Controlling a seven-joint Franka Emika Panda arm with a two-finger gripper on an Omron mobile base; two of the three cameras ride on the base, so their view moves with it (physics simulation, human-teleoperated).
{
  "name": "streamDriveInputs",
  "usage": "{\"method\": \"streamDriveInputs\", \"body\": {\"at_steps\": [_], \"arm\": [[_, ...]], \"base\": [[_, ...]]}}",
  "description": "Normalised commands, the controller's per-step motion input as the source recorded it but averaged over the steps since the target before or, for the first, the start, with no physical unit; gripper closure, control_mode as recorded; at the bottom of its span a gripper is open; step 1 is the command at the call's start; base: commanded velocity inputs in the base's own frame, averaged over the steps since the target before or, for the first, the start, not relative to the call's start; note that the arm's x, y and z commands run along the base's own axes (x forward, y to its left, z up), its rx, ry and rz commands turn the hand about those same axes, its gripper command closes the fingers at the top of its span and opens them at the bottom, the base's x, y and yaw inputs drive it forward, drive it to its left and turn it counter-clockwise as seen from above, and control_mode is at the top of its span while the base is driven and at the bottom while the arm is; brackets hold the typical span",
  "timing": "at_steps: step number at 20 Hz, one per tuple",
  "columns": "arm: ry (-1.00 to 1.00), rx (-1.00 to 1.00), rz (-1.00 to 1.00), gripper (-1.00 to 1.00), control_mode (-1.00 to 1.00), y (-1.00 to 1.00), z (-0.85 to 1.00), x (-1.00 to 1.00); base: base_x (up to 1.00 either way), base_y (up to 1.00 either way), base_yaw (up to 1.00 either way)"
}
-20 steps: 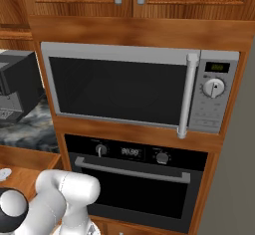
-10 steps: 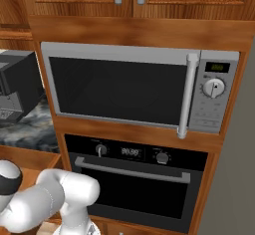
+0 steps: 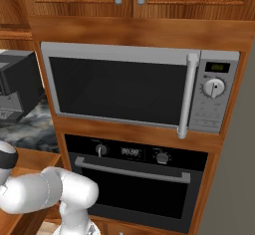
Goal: Take the pizza cutter from the drawer on the left and place it on the dining counter for cutting.
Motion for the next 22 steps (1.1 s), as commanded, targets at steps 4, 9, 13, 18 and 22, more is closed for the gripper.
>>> {"method": "streamDriveInputs", "body": {"at_steps": [4, 9, 13, 18, 22], "arm": [[0.02, -0.1, -0.02, -1.0, -1.0, 0.0, -0.52, 0.0], [0.0, -0.04, 0.14, -1.0, -1.0, 0.0, -0.65, 0.0], [0.0, 0.0, 0.18, -1.0, -1.0, 0.0, -0.66, 0.0], [0.0, 0.0, 0.11, -1.0, -1.0, 0.05, -0.68, 0.02], [0.01, 0.0, 0.04, -1.0, -1.0, 0.2, -0.5, 0.08]], "base": [[0.0, 0.0, 0.0], [0.0, 0.0, 0.0], [0.0, 0.0, 0.0], [0.0, 0.0, 0.0], [0.0, 0.0, 0.0]]}}
